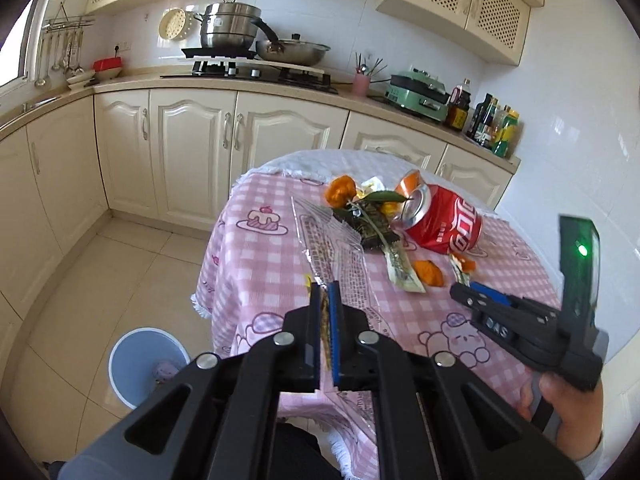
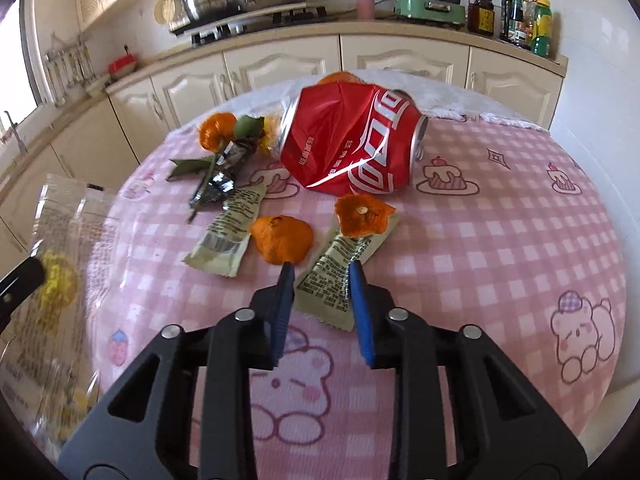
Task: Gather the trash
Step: 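Grasp the clear printed packet with the left tool while the right tool grasps a small sauce sachet, then carry the packet and sachet with both tools over the blue bin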
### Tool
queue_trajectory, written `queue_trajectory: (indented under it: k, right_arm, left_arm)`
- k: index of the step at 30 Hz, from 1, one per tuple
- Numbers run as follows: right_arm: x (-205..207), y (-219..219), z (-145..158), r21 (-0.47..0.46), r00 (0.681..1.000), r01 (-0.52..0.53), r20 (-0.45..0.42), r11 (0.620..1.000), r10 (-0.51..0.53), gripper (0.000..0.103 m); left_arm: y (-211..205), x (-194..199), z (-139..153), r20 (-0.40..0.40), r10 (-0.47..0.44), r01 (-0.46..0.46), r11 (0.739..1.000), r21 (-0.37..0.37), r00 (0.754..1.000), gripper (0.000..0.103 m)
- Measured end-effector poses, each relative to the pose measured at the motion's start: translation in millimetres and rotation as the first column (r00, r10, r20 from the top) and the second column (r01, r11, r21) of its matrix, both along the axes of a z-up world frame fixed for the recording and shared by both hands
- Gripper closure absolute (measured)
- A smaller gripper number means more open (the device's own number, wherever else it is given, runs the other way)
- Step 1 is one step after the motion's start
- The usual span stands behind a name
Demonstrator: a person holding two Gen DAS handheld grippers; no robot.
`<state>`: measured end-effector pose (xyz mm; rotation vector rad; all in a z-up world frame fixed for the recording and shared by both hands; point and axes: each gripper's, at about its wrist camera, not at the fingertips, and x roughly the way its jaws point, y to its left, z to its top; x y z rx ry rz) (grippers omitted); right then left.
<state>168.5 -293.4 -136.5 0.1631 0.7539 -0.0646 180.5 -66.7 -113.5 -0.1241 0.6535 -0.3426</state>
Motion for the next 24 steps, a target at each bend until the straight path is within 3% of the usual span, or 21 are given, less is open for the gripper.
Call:
queue_trajectory:
  k: [7, 9, 11, 14, 16, 17, 20, 24]
  right_arm:
    - [-19.6, 4.2, 26.4, 0.205, 0.988, -0.122, 0.123, 0.971, 0.098, 0.077]
    - [-17.4, -1.1, 27.8, 0.359, 0.975, -0.196, 0.172, 0.913, 0.141, 0.077]
    - [-10.0, -8.8, 24.5, 0.430, 0.979, -0.171, 0.175, 0.886, 0.104, 0.077]
    - [5.5, -28.6, -1.3, 0.659, 0.986, -0.155, 0.145, 0.736, 0.078, 0.077]
    - [9.5, -30.5, -11.2, 0.723, 0.988, -0.146, 0.134, 0.675, 0.071, 0.077]
    - [10.7, -26.7, -12.1, 0.718, 0.989, -0.144, 0.128, 0.681, 0.074, 0.077]
    - [9.0, -1.3, 4.0, 0.584, 0.986, -0.156, 0.144, 0.797, 0.088, 0.077]
    - [10.3, 48.2, 28.9, 0.414, 0.970, -0.222, 0.190, 0.883, 0.155, 0.077]
  left_arm:
    - [13.9, 3.2, 7.3, 0.018, 0.009, -0.008, 0.999, -0.039, 1.000, 0.100]
    - [21.0, 4.4, 10.4, 0.026, 0.018, -0.016, 0.998, -0.053, 1.000, 0.100]
    - [27.9, 7.0, 12.0, 0.022, 0.022, -0.021, 0.997, -0.069, 1.000, 0.100]
    - [36.9, 9.7, 12.0, 0.023, 0.036, -0.034, 0.997, -0.070, 0.999, 0.100]
    - [41.8, 12.1, 9.6, 0.019, 0.042, -0.040, 0.997, -0.073, 0.999, 0.100]
    - [43.7, 13.6, 8.8, 0.018, 0.044, -0.043, 0.996, -0.073, 0.999, 0.100]
    - [51.6, 18.7, 5.5, 0.013, 0.059, -0.057, 0.995, -0.079, 0.998, 0.100]
    - [69.6, 25.0, 2.1, 0.009, 0.091, -0.090, 0.991, -0.095, 0.996, 0.100]
